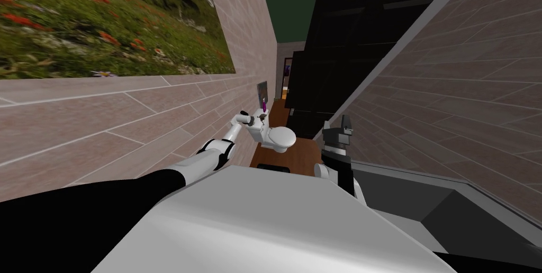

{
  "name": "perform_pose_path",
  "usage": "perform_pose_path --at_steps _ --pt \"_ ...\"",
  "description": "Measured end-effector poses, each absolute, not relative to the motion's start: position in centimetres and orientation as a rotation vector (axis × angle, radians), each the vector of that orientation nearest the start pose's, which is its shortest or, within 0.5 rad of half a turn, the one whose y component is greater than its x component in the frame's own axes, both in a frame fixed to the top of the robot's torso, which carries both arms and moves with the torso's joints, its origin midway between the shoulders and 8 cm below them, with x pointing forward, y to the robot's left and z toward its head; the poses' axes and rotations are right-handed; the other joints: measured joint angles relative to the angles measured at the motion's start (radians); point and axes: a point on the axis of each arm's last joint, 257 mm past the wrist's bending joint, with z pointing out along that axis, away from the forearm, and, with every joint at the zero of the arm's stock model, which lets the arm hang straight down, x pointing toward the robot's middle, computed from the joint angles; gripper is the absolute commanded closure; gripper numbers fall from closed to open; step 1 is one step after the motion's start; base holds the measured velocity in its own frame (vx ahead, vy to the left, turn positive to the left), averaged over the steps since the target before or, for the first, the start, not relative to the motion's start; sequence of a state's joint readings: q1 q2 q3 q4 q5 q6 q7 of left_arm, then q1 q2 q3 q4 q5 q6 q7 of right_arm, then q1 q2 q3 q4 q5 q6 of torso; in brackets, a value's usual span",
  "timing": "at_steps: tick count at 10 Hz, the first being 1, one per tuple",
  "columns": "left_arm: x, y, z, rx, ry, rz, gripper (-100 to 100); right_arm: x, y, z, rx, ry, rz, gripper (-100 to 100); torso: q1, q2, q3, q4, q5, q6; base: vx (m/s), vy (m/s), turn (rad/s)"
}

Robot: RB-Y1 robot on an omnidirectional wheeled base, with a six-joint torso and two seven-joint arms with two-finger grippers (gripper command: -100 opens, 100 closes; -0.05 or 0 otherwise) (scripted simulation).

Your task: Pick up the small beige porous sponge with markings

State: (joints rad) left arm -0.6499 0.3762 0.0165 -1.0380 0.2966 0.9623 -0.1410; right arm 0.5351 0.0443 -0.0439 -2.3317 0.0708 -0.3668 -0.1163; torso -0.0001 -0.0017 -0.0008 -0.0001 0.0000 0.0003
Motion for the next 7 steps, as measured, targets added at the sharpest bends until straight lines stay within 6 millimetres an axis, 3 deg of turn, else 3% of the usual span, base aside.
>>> perform_pose_path --at_steps 3,4,5,6,7 --pt "62.15 31.50 -29.43 -1.602 1.907 -0.565 100 34.97 -29.91 1.01 0.783 0.652 1.274 0 0.000 0.001 0.000 0.000 0.000 -0.001 0.000 0.000 0.000" --pt "62.15 31.50 -29.43 -1.602 1.907 -0.565 0 34.97 -29.91 1.01 0.783 0.652 1.274 0 0.000 0.001 0.000 0.000 0.000 -0.001 0.000 0.000 0.000" --pt "62.15 31.50 -29.43 -1.602 1.907 -0.565 100 34.97 -29.91 1.01 0.783 0.652 1.274 0 0.000 0.001 0.000 0.000 0.000 -0.001 -0.054 -0.008 0.041" --pt "62.33 31.53 -28.94 -1.599 1.908 -0.568 100 34.97 -29.90 1.01 0.783 0.652 1.274 0 0.000 0.004 0.002 0.000 0.000 -0.001 -0.033 -0.006 0.014" --pt "62.32 31.56 -28.90 -1.599 1.909 -0.567 0 34.97 -29.90 1.01 0.783 0.652 1.274 0 0.000 0.004 0.002 0.000 0.000 -0.001 0.000 0.000 0.000"
